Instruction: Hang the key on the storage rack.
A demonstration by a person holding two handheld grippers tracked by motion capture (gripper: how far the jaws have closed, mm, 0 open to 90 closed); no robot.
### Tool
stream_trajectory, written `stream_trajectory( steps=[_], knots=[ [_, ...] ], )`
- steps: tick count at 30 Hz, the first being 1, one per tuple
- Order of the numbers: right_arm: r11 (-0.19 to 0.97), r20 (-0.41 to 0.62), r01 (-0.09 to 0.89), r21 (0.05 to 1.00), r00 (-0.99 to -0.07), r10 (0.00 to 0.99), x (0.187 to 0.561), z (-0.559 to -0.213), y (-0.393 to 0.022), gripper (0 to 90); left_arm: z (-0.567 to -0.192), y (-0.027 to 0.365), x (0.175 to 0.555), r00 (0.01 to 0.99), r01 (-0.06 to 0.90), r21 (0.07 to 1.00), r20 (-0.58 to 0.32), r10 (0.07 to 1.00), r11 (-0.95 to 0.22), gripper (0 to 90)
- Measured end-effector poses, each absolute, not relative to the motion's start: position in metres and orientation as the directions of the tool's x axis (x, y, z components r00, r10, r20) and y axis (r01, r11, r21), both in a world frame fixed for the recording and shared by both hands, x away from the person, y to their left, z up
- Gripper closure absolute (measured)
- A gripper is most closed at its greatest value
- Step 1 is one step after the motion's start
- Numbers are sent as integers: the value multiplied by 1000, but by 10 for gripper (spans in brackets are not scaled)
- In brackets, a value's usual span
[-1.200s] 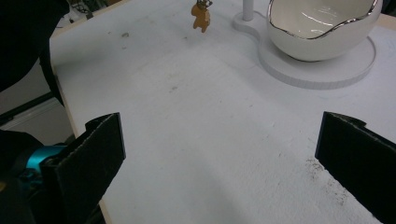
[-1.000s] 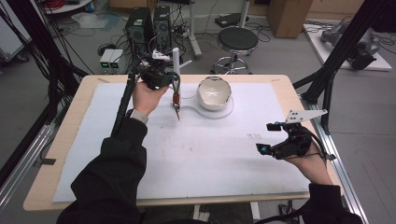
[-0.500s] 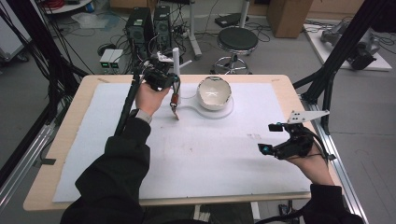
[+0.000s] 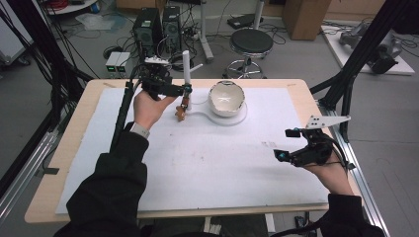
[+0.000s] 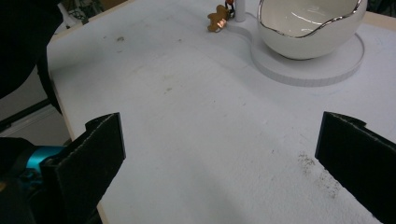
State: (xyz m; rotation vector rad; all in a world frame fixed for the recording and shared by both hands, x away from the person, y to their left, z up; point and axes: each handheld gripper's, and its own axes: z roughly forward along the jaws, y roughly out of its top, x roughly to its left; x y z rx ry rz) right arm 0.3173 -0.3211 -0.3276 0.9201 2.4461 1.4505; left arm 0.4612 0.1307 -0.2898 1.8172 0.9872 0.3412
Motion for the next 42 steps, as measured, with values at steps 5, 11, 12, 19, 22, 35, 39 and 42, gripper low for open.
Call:
stream_trajectory(
  steps=[5, 11, 12, 19, 22, 35, 39, 42],
  knots=[
    [329, 168, 417, 847, -798, 578, 321, -324, -319, 8, -287, 143, 434, 672, 426, 891, -196, 714, -156, 17],
    [312, 176, 417, 854, -795, 580, 330, -322, -316, 8, -285, 172, 409, 673, 390, 912, -187, 716, -128, 17],
    [312, 177, 417, 854, -795, 580, 331, -322, -315, 9, -286, 177, 406, 673, 384, 916, -191, 715, -116, 17],
    [318, 172, 422, 849, -789, 589, 342, -321, -311, 8, -290, 203, 385, 637, 356, 930, -173, 751, -89, 17],
    [312, 167, 417, 854, -786, 595, 345, -319, -311, 9, -288, 211, 374, 641, 317, 946, -157, 751, -73, 17],
    [252, 160, 386, 887, -770, 617, 360, -307, -310, 8, -302, 235, 353, 645, 360, 921, -127, 754, -153, 17],
    [244, 162, 389, 888, -764, 625, 365, -306, -309, 8, -308, 238, 348, 652, 374, 915, -142, 745, -152, 17],
    [244, 160, 389, 889, -760, 630, 370, -308, -307, 8, -312, 240, 347, 649, 382, 910, -140, 748, -161, 17]
  ],
)
